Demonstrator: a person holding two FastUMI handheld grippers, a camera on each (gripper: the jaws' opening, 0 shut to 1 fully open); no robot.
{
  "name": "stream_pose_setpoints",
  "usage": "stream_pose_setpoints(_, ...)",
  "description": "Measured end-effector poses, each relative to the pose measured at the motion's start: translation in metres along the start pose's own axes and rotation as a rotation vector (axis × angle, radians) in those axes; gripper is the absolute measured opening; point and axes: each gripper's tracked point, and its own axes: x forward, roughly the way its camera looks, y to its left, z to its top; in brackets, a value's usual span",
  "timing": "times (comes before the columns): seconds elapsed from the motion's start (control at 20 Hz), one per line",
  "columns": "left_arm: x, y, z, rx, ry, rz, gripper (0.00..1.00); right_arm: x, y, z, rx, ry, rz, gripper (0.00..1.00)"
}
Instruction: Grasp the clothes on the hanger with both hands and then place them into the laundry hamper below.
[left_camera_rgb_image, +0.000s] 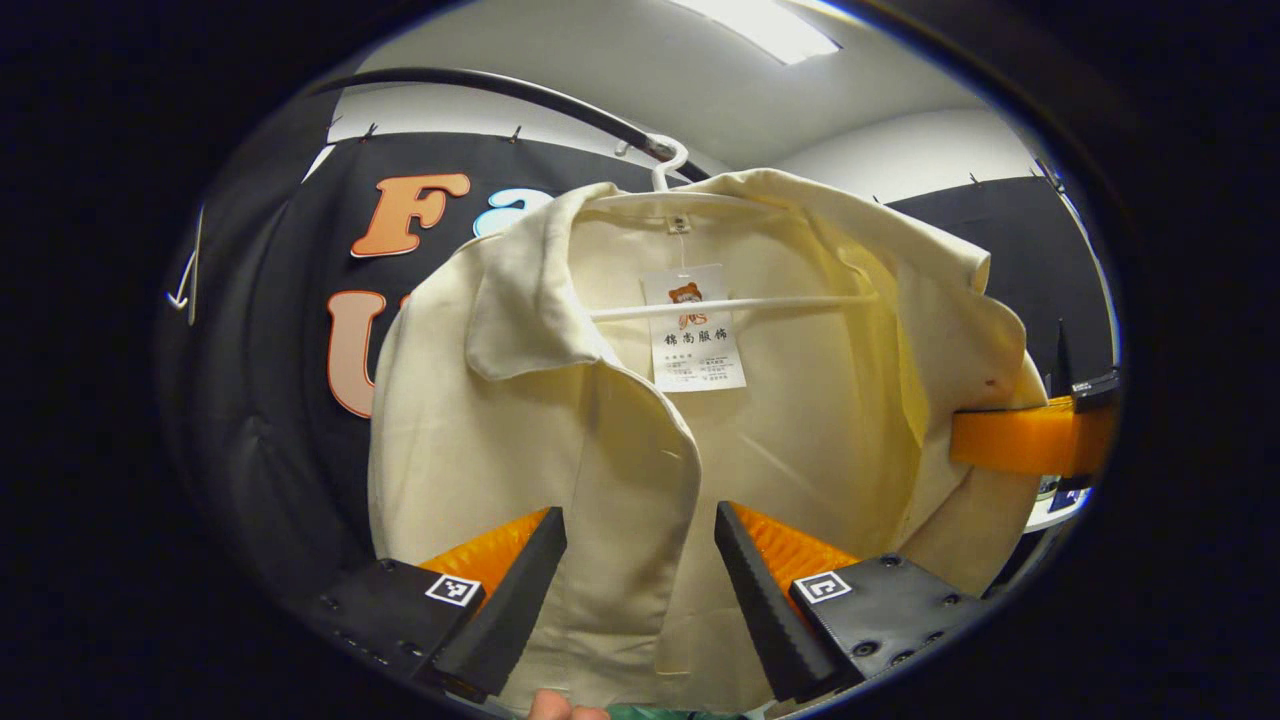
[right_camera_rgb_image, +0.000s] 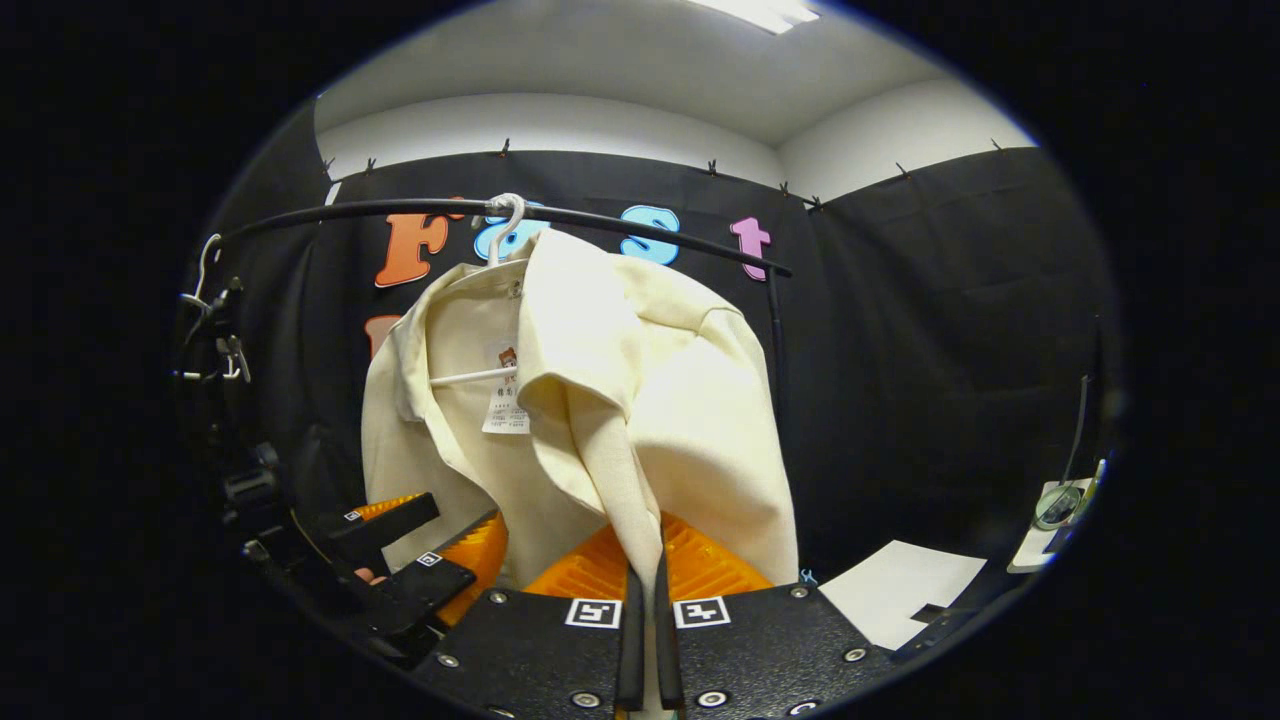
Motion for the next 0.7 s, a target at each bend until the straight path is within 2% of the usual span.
stream_pose_setpoints(0.1, 0.008, -0.001, -0.002, 0.015, -0.016, 0.029, 0.98, -0.004, -0.005, 0.003, -0.006, -0.005, -0.005, 0.05)
stream_pose_setpoints(0.25, 0.017, 0.031, 0.001, 0.127, -0.075, 0.199, 0.97, -0.009, -0.011, 0.006, -0.004, -0.011, -0.013, 0.05)
stream_pose_setpoints(0.45, 0.023, 0.069, 0.002, 0.291, -0.09, 0.365, 0.97, -0.01, -0.015, 0.009, -0.01, -0.017, -0.012, 0.05)
stream_pose_setpoints(0.55, 0.024, 0.092, 0.006, 0.331, -0.103, 0.402, 0.97, -0.013, -0.014, 0.009, -0.007, -0.019, -0.008, 0.05)
stream_pose_setpoints(0.7, 0.037, 0.103, 0.006, 0.348, -0.076, 0.38, 0.97, -0.012, -0.015, 0.009, 0.003, -0.014, 0.0, 0.05)
